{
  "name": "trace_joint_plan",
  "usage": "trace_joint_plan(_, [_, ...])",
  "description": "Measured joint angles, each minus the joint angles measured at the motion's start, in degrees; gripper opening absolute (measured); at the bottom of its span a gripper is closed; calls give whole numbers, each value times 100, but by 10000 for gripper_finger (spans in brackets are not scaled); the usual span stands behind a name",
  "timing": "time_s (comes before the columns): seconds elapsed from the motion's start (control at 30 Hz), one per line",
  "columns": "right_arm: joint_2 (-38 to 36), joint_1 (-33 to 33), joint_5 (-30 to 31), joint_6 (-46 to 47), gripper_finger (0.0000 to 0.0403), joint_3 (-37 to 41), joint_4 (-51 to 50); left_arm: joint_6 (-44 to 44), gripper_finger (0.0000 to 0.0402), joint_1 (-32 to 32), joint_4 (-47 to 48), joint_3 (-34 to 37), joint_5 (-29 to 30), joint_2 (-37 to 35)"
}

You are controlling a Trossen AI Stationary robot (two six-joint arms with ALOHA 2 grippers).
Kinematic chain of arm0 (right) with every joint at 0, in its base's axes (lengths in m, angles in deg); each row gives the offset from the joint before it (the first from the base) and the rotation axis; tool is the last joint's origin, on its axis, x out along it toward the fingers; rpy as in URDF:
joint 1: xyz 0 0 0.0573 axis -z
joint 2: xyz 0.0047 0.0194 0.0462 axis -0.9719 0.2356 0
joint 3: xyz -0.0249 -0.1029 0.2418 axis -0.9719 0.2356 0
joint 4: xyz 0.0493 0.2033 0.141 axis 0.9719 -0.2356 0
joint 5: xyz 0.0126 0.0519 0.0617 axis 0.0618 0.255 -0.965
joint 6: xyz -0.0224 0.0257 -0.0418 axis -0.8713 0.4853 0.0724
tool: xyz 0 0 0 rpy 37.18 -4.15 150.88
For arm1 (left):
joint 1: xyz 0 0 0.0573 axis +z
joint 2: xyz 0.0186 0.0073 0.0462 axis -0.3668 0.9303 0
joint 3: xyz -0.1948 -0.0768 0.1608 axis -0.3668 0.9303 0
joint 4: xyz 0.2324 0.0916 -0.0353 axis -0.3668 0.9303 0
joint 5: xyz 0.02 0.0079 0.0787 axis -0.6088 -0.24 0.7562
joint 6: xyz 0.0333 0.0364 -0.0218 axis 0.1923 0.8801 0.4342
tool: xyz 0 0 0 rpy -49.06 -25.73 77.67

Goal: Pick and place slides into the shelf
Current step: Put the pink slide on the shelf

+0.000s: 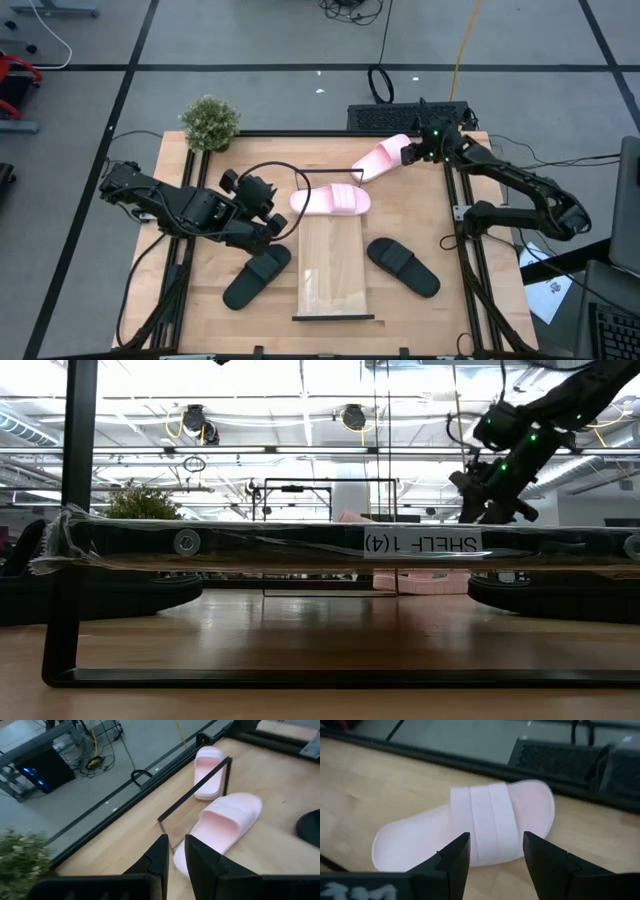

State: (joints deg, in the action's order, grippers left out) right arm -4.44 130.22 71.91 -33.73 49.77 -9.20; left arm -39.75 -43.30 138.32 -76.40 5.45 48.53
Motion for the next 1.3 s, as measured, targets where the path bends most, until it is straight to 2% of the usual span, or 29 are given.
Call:
trace_joint_plan(0.1, [243,254,-405,-188,173,0,2,6,62,0,-294,0,-25,0])
trace_joint_plan(0.27, [649,535,-456,-606,173,0,166,5,62,0,-632,0,-48,0])
trace_joint_plan(0.37, [891,696,-721,-752,173,0,356,-43,62,0,-732,0,-152,0])
trace_joint_plan(0.63, [1363,960,-689,-978,173,0,1002,-201,62,0,-1002,0,-196,0])
trace_joint_plan(0.83, [1677,1064,-737,-1196,173,0,970,-434,62,0,-1003,0,-196,0])
trace_joint_plan(0.97, [1835,1079,-1172,-1215,173,0,961,-553,62,7,-1004,0,-195,0])
trace_joint_plan(1.07, [1859,1100,-1229,-1253,173,0,973,-587,62,7,-1023,0,-196,0])
trace_joint_plan(1.3, [1859,1431,-1789,-1188,173,0,970,-466,62,7,-1307,0,-248,0])
